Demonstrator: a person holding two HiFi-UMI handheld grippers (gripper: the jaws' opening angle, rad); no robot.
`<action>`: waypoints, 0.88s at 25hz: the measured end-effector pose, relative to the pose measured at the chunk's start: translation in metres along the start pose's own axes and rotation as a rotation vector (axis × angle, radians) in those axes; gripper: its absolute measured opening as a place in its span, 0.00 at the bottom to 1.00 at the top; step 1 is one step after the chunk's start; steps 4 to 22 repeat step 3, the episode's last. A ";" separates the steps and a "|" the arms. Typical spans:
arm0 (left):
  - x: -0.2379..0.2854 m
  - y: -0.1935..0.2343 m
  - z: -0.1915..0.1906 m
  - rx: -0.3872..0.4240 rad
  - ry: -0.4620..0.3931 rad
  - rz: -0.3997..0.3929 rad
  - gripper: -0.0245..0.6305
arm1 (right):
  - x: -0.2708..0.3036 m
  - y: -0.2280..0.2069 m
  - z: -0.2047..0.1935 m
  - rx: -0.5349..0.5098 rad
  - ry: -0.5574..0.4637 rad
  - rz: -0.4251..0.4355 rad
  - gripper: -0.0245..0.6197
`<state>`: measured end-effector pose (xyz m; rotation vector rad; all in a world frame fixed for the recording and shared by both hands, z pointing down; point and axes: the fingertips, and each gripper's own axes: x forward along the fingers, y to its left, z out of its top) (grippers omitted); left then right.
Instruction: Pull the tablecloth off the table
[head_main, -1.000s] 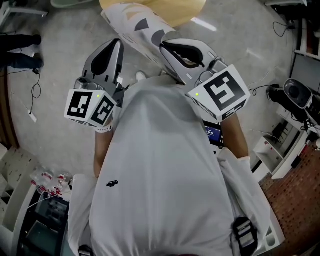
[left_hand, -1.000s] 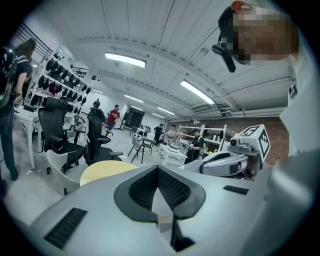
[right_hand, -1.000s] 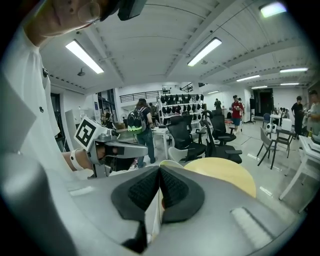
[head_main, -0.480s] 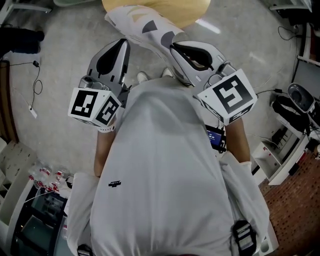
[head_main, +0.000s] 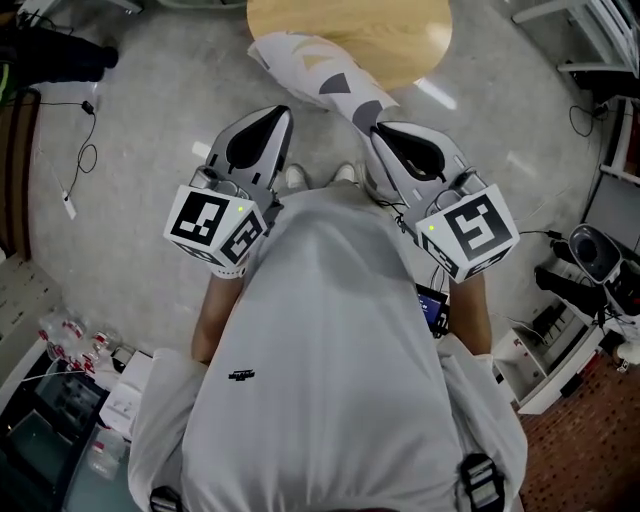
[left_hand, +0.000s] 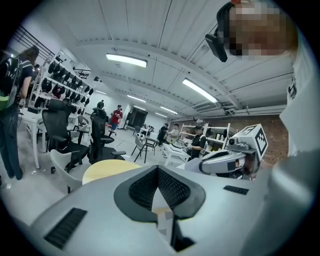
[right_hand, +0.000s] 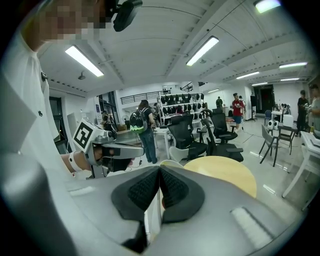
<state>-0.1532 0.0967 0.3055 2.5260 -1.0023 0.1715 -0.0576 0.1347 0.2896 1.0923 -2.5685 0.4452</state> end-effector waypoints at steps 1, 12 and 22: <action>-0.001 0.006 -0.002 -0.002 -0.002 0.004 0.05 | 0.006 0.000 -0.002 0.006 -0.001 0.001 0.06; -0.002 0.018 -0.008 -0.006 -0.003 0.010 0.05 | 0.018 0.000 -0.006 0.018 -0.002 0.003 0.06; -0.002 0.018 -0.008 -0.006 -0.003 0.010 0.05 | 0.018 0.000 -0.006 0.018 -0.002 0.003 0.06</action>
